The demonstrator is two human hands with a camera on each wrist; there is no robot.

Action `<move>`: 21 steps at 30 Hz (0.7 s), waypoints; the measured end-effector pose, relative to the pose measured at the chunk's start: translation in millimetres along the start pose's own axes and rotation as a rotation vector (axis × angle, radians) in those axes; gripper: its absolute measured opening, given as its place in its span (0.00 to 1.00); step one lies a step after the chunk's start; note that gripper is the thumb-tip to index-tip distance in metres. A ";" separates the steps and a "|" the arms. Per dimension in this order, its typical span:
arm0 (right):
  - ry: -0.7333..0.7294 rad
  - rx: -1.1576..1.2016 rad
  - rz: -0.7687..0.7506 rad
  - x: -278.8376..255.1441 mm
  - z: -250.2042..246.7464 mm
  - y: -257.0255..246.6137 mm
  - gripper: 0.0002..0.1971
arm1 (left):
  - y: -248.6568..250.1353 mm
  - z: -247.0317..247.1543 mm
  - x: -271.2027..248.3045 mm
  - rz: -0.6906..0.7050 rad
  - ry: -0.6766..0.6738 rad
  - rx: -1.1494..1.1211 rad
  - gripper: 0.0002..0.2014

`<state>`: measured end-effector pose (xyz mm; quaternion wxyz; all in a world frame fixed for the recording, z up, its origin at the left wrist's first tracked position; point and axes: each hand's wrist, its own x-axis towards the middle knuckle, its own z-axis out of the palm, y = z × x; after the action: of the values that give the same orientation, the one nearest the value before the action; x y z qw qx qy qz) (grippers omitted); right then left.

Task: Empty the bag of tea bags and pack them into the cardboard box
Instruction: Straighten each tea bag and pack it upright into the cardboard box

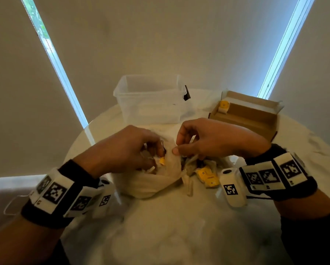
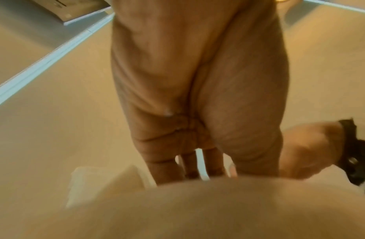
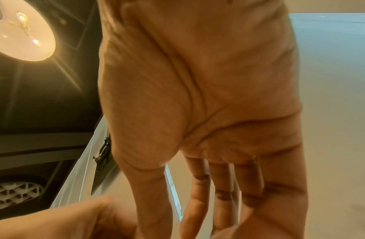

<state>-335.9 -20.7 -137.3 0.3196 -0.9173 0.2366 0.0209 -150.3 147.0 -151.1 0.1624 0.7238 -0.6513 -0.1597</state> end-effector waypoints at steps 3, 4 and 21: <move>0.112 0.102 -0.019 -10.1 -16.0 12.7 0.11 | 10.0 -19.4 -9.0 0.010 0.079 -0.121 0.10; 0.164 0.157 -0.019 -14.0 -23.4 18.2 0.11 | 16.1 -26.3 -10.1 0.026 0.116 -0.124 0.09; 0.381 0.470 0.034 -29.1 -58.0 79.1 0.11 | 87.8 6.1 74.2 0.024 0.089 -0.054 0.15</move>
<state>-403.6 -97.1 -131.3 0.4727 -0.8015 0.3061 -0.2014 -223.7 64.3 -119.1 0.2125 0.7177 -0.6474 -0.1432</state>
